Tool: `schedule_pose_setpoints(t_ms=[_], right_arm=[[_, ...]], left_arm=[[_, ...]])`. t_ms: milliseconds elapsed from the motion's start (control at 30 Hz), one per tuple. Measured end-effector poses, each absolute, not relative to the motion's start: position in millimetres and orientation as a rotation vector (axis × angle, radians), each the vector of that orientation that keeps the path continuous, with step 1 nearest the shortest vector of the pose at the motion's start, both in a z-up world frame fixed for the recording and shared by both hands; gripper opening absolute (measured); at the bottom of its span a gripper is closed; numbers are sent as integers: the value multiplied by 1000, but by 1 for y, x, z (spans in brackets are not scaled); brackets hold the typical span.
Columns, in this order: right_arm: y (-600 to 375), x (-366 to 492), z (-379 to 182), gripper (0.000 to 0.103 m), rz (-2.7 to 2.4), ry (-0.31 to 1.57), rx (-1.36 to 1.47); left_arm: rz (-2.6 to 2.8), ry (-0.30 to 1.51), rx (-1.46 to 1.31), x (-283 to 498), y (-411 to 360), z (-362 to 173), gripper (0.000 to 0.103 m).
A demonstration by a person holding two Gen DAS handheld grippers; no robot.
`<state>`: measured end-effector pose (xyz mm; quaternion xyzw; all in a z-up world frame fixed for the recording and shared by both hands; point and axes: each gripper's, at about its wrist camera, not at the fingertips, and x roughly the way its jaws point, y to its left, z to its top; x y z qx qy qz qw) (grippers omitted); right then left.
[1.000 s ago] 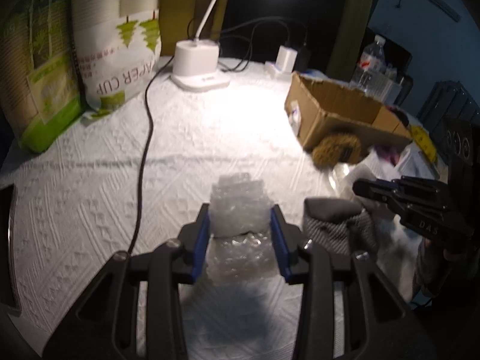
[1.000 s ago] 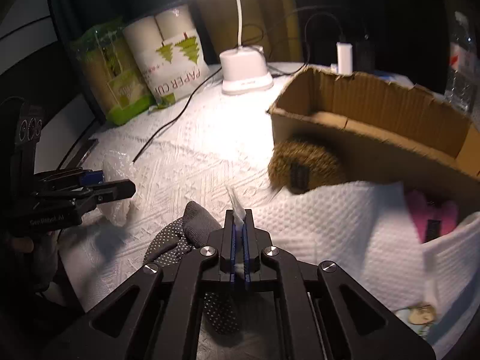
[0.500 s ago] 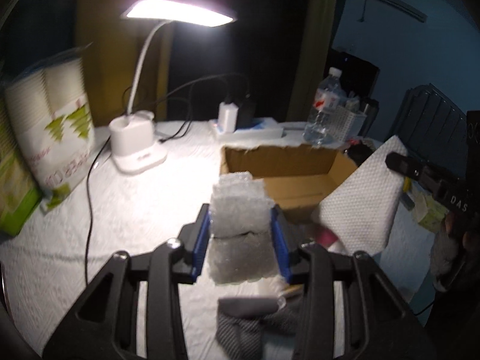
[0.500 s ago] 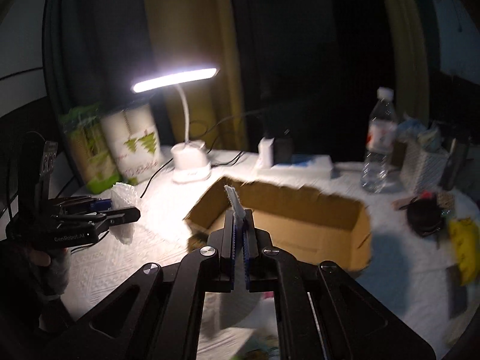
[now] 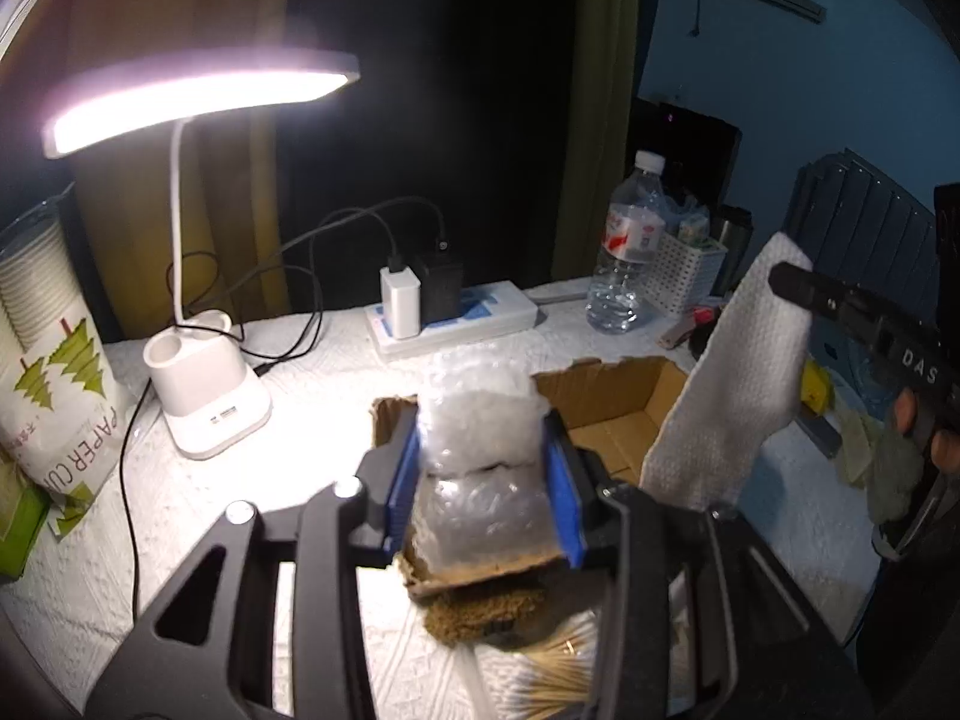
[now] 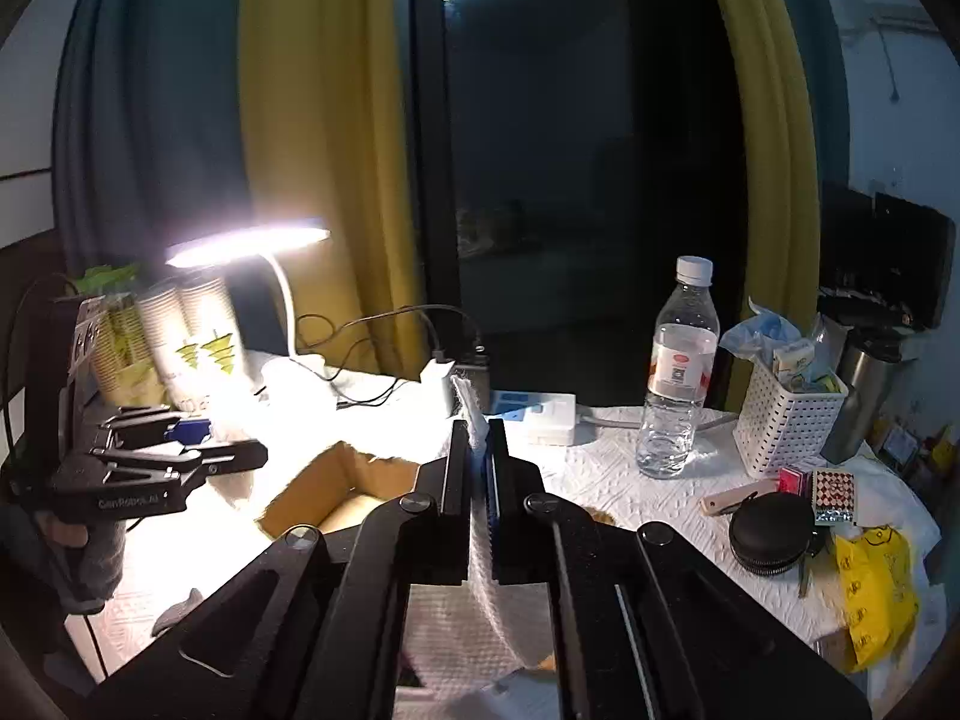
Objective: Organize soft objects
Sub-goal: 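Carry the bubble wrap into the box and release while the right gripper drops the towel in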
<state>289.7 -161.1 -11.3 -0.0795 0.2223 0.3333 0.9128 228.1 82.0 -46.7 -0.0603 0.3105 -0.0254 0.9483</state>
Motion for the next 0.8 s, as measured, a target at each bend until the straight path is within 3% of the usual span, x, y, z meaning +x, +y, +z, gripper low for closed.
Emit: schedule_pose_setpoints(t_ms=[567, 700, 800], right_arm=[[-167, 357, -50, 5, 593, 517, -159], [-154, 356, -70, 5, 629, 591, -208], [-139, 345, -91, 5, 714, 680, -249]], left_arm=[[-48, 756, -120, 279, 79, -90, 42], [-35, 763, -127, 280, 80, -91, 57], [-34, 748, -134, 274, 81, -87, 61]])
